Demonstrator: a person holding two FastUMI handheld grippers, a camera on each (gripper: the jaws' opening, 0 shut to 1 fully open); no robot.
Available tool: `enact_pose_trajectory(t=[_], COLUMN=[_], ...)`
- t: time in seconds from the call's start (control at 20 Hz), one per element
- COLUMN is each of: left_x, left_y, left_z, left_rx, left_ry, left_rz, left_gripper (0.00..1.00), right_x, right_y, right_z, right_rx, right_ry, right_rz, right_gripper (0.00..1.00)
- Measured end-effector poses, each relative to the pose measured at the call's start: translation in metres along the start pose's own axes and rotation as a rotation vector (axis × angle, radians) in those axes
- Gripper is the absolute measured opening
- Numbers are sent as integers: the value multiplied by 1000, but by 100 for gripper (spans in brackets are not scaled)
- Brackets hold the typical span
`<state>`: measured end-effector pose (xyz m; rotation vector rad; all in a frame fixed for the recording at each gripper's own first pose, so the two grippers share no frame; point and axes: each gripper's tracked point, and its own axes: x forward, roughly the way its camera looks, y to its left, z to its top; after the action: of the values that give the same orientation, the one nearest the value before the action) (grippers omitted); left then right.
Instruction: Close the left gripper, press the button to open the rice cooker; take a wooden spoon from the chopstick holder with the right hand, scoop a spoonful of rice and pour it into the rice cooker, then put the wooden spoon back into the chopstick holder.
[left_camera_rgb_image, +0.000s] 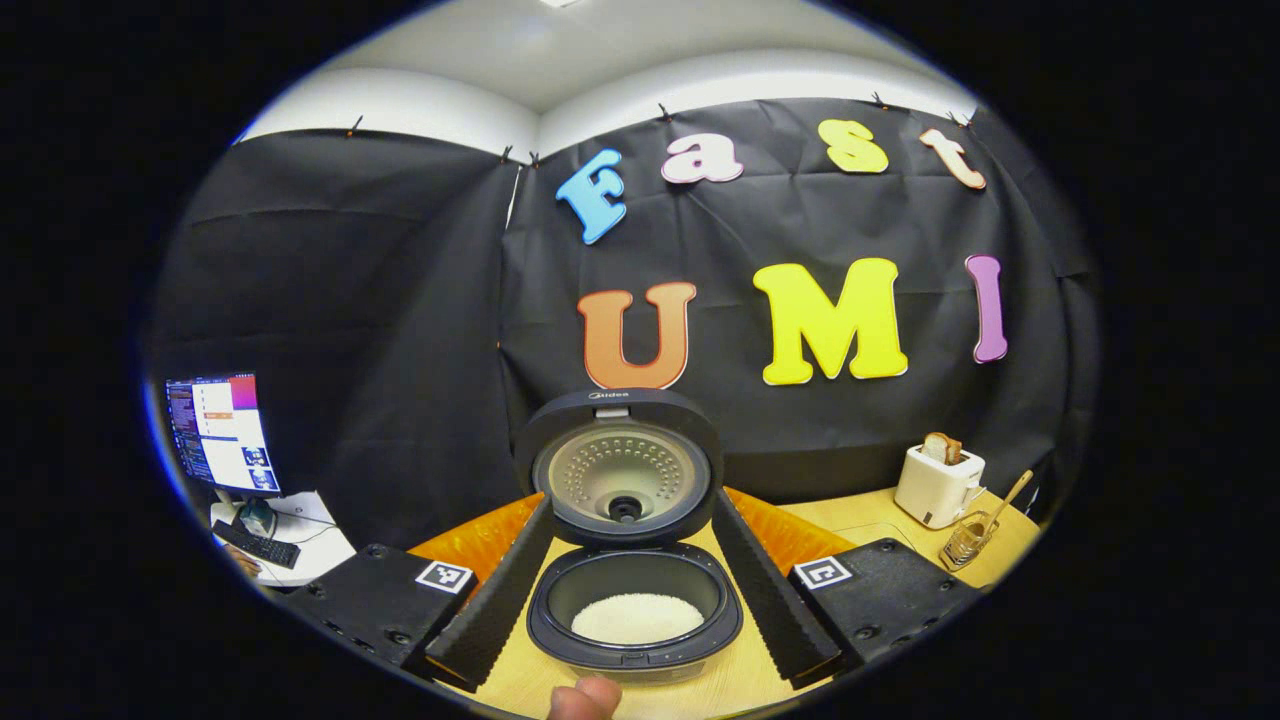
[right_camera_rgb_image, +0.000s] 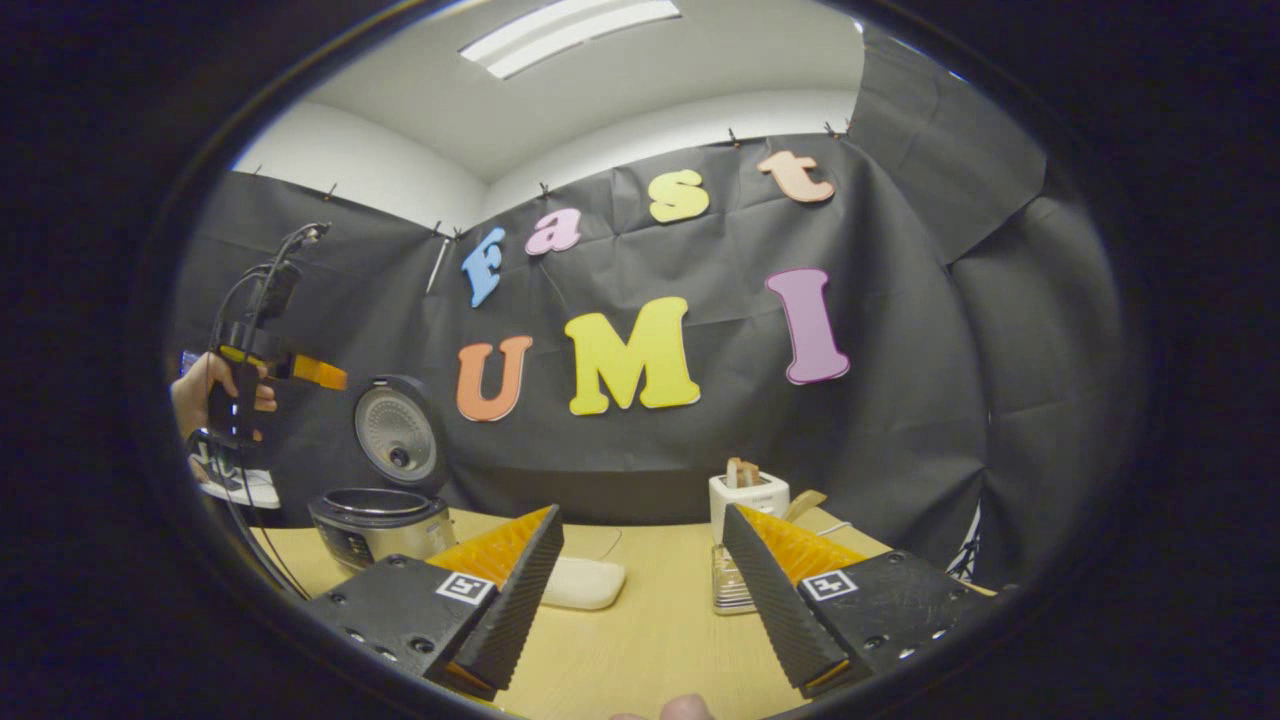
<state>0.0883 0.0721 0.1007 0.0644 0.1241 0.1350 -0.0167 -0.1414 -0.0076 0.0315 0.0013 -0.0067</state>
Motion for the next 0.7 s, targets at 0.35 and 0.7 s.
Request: enact_pose_trajectory(t=[0.35, 0.7], left_x=[-49, -83], left_y=[-55, -84], left_z=[-45, -87], left_rx=[-1, -19], left_ry=[-78, -94], left_rz=[-67, -96], left_gripper=[95, 99], right_x=[-9, -1], right_y=[-18, -33], right_z=[5, -13], right_rx=[-26, 11], right_ry=[28, 119], right_rz=[-55, -108], right_gripper=[95, 95])
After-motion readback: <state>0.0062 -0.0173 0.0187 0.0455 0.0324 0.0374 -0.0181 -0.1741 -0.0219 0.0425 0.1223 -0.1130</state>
